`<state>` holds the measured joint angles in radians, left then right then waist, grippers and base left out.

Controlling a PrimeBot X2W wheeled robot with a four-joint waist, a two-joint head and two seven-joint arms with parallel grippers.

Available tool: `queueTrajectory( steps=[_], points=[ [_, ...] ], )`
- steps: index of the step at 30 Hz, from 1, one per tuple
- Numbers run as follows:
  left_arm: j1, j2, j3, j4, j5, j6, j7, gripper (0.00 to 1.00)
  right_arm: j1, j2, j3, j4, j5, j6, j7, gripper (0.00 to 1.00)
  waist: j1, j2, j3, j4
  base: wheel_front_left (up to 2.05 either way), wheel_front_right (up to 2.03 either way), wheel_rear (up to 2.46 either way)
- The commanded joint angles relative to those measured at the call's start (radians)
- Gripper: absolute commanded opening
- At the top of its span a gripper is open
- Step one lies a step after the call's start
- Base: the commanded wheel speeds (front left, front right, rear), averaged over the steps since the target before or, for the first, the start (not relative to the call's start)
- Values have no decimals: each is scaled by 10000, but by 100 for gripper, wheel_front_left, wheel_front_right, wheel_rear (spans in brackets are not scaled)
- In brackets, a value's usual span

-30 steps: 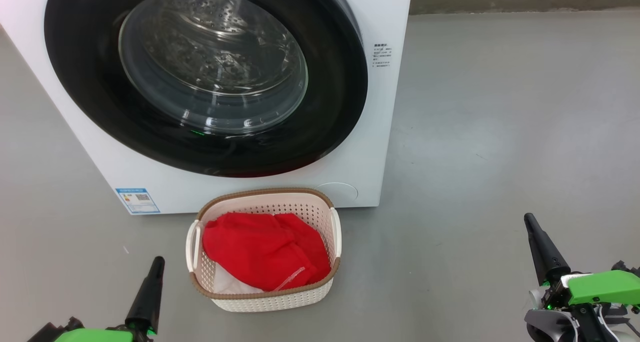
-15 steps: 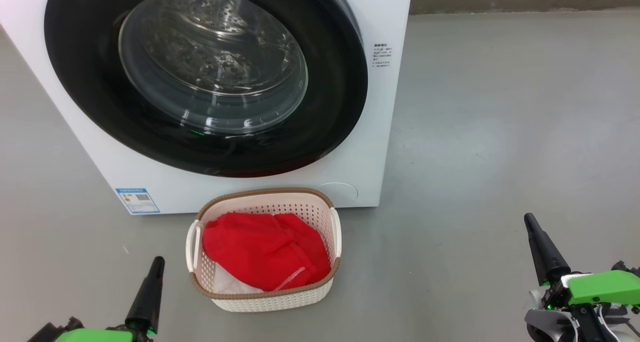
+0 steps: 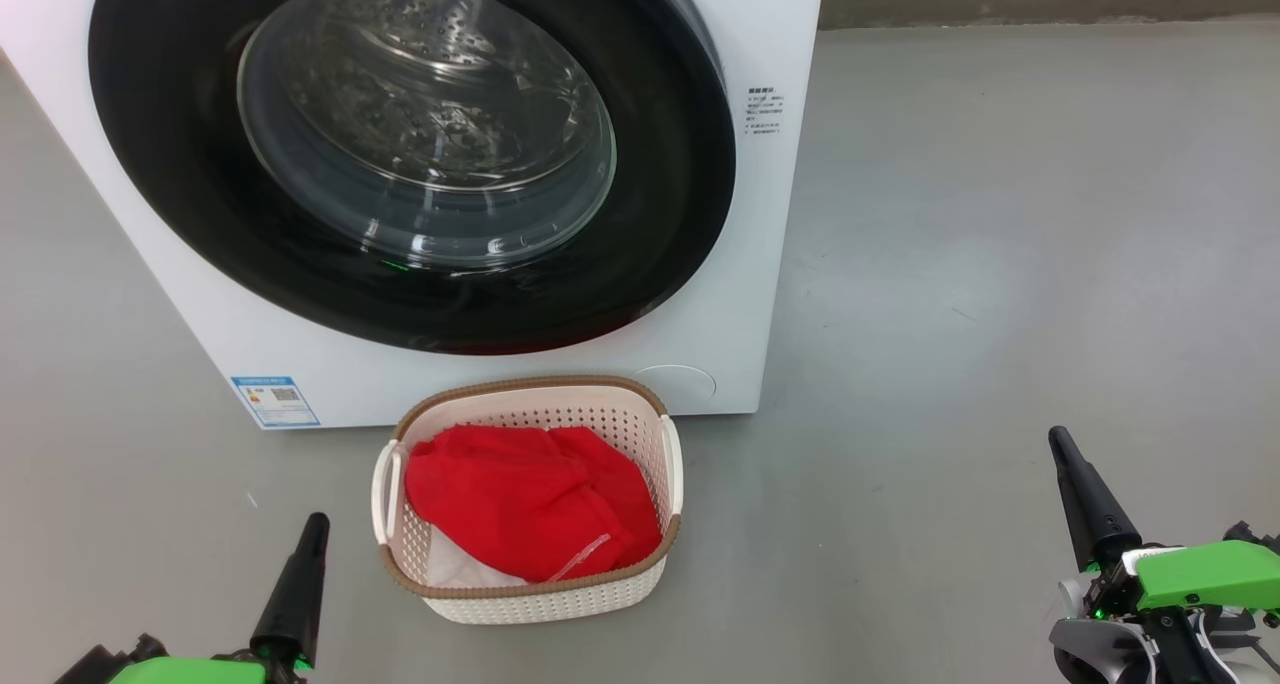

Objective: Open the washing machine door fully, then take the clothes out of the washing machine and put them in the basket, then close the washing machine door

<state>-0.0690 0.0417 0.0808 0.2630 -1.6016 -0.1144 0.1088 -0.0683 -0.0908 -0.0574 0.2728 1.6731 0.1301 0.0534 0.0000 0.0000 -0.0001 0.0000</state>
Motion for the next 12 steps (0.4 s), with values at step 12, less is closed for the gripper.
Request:
queueTrajectory(
  steps=[12],
  points=[
    [-458,86,349,-205,-55,-85,53,0,-438,-93,104,-250,-74,6,64,0,0,0,0,0,0,0,0]
  ],
)
